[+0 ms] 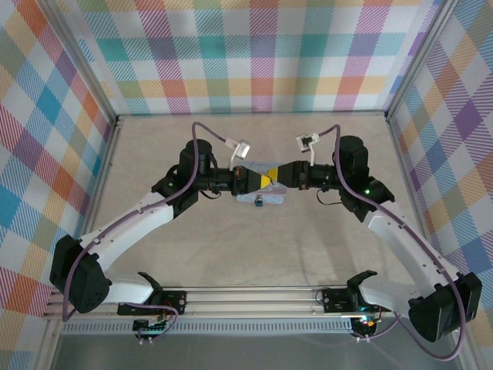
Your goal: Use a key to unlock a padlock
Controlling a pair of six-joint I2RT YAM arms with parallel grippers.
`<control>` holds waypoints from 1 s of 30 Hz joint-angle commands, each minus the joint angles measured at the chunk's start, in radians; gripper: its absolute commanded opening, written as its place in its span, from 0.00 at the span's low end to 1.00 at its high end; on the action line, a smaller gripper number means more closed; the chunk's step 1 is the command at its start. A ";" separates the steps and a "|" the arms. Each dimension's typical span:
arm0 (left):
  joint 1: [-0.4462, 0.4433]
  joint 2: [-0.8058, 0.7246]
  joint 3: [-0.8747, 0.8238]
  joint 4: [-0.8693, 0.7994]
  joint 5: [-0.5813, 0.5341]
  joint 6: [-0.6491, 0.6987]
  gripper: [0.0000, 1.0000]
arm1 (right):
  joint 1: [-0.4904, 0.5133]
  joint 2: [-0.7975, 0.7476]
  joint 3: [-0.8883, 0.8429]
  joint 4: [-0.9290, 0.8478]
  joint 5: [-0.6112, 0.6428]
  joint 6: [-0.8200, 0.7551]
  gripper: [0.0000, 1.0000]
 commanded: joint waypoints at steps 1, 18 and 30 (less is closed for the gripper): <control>0.000 0.003 0.071 -0.181 0.034 0.118 0.00 | -0.004 -0.022 0.005 -0.096 0.076 -0.089 0.45; 0.001 0.079 0.241 -0.673 0.249 0.433 0.00 | -0.012 0.086 0.055 -0.111 -0.344 -0.136 0.32; 0.006 0.095 0.258 -0.676 0.263 0.436 0.00 | 0.001 0.101 0.071 -0.241 -0.404 -0.249 0.35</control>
